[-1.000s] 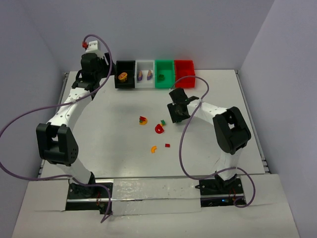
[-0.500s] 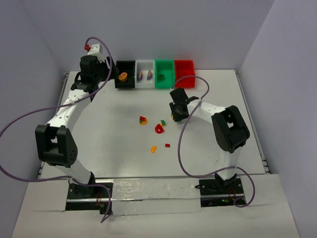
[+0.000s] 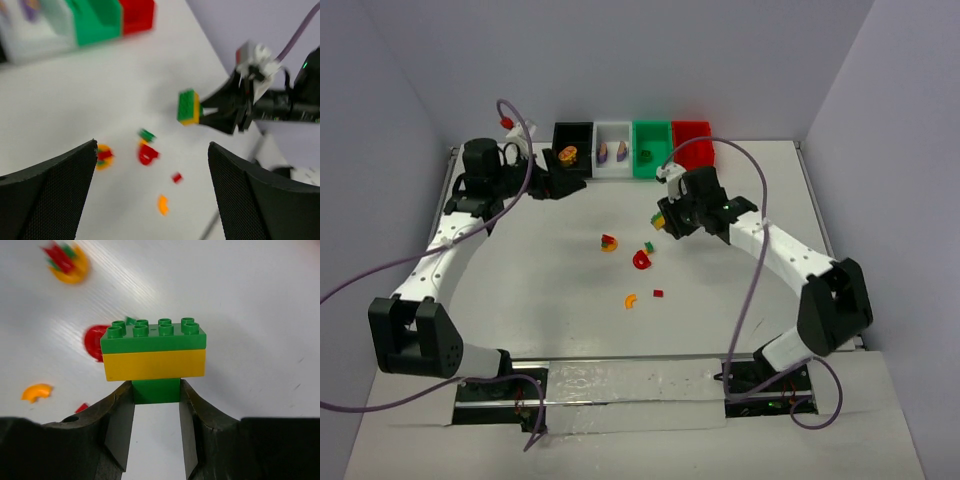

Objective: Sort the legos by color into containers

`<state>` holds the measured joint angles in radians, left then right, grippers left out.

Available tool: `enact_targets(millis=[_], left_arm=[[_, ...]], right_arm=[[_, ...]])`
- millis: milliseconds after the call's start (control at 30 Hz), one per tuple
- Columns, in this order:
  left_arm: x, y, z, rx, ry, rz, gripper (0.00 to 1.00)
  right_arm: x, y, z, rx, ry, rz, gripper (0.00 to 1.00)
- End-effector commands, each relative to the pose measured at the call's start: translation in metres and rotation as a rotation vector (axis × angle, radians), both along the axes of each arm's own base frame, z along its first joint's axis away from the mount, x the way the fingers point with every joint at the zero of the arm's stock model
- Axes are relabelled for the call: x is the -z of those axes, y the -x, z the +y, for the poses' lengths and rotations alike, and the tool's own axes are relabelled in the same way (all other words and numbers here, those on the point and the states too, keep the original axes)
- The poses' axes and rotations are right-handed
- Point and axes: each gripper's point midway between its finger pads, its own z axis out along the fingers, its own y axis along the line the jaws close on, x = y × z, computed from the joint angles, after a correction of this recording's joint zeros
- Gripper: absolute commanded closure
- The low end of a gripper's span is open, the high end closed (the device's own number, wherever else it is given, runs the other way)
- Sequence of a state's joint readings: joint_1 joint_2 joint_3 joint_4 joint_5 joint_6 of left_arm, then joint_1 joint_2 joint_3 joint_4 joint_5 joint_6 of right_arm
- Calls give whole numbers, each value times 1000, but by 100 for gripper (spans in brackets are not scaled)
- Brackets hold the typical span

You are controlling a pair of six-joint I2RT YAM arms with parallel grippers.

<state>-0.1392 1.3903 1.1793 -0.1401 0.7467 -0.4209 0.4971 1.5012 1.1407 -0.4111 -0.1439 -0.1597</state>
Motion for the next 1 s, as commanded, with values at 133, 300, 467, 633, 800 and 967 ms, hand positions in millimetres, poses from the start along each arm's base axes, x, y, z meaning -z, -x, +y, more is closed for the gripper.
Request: enact_targets(millis=[133,300,467,633,800,967], left_arm=[[9,69,-54,368,213,227,10],[22,97,-74,493,199,299,11],[38,110,-83,538,192,366,15],[51,103,-86,491,157,385,22],[55,98,-90,492,158,427,26],[54,110,-98,554,199,471,33]], right_arm=[[-74,43,65,-354,-75,-172,100],[-81,61,84,-414,-73,-168,100],[-83,71,96,-455,-43,-187,100],[-86,79,101,-474,-41,-188,100],[-86,84,106,-485,-34,-191,100],[-84,83,108,-485,-15,-206,100]])
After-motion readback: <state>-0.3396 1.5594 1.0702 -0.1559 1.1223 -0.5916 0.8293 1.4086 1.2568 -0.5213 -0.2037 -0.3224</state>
